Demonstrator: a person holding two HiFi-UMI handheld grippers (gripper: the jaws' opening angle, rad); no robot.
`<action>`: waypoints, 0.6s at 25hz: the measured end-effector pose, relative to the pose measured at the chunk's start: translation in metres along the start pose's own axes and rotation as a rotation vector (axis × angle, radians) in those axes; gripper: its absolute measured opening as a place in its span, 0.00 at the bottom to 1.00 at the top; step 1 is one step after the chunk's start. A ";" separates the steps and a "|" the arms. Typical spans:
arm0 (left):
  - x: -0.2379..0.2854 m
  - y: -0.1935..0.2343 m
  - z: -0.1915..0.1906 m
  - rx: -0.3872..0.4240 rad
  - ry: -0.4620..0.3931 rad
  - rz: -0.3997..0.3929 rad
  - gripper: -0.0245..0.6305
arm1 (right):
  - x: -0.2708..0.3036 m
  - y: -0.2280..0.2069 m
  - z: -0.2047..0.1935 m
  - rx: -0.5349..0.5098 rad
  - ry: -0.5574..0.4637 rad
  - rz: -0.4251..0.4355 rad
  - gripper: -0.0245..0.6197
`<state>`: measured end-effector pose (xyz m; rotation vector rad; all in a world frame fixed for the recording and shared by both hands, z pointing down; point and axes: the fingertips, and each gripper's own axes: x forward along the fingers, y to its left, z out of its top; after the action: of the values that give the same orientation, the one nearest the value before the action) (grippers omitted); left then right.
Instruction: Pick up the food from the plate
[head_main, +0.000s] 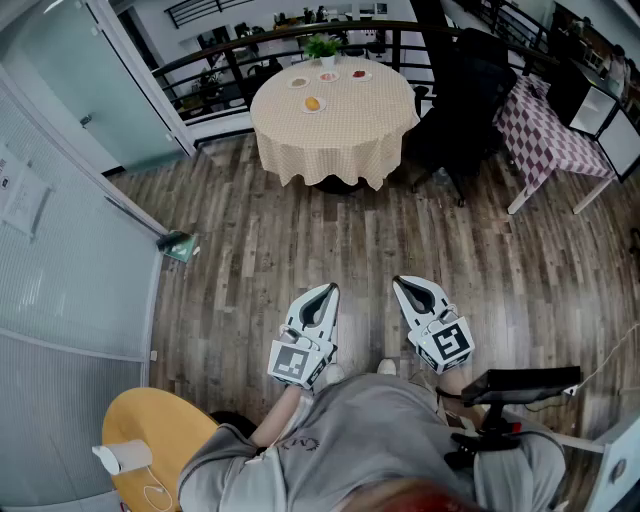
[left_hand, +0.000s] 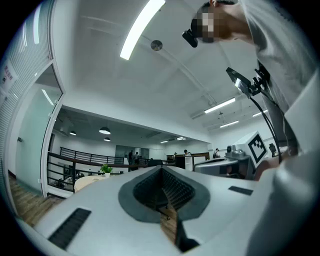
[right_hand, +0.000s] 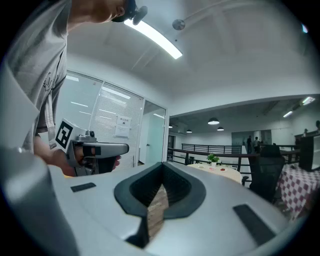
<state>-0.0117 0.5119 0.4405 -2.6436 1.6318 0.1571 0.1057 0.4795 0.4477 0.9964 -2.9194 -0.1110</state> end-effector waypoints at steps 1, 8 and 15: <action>-0.004 -0.002 -0.004 -0.021 0.006 0.003 0.04 | -0.004 0.002 -0.006 0.020 0.005 -0.007 0.06; -0.012 -0.019 -0.013 -0.070 0.030 0.031 0.04 | -0.018 0.012 -0.021 0.098 0.016 -0.007 0.06; -0.002 -0.033 -0.009 -0.046 0.026 0.026 0.04 | -0.022 0.009 -0.023 0.121 0.017 0.021 0.06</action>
<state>0.0175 0.5283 0.4487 -2.6695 1.6917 0.1639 0.1197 0.4987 0.4702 0.9770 -2.9505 0.0752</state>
